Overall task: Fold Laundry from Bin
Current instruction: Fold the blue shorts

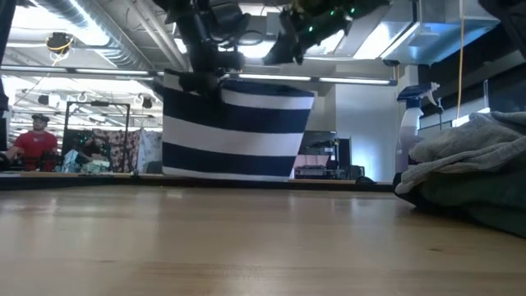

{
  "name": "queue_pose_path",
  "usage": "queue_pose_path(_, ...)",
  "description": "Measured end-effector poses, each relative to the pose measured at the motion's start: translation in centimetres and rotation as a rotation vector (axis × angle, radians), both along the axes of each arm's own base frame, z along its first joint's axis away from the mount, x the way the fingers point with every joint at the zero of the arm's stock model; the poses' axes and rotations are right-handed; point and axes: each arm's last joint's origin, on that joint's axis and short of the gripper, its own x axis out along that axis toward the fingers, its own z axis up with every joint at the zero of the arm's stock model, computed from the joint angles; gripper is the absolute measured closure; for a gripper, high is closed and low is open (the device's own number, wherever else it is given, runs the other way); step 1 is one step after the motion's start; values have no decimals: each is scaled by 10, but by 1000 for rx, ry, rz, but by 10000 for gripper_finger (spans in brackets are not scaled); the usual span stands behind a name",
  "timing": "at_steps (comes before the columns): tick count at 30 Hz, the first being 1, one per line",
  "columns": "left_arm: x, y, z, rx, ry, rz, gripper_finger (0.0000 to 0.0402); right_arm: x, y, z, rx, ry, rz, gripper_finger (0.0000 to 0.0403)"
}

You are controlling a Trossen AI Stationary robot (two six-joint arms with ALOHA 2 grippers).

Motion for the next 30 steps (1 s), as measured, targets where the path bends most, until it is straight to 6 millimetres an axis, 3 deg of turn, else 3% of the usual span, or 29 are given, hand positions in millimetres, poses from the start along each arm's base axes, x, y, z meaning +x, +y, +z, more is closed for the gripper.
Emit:
queue_pose_path(5,4,-23,-35,71,62,-36,399,8,-13,-23,7,56,2,267)
queue_pose_path(10,-4,-40,-62,121,89,-73,399,7,-22,-28,-47,82,-4,267)
queue_pose_path(16,-10,-51,-67,151,65,-71,400,12,-30,-46,-103,156,-6,267)
queue_pose_path(26,-3,-64,-68,144,41,-134,400,54,-17,-100,-182,323,14,267)
queue_pose_path(30,-2,-67,-68,146,42,-148,400,55,-25,-108,-158,337,-47,267)
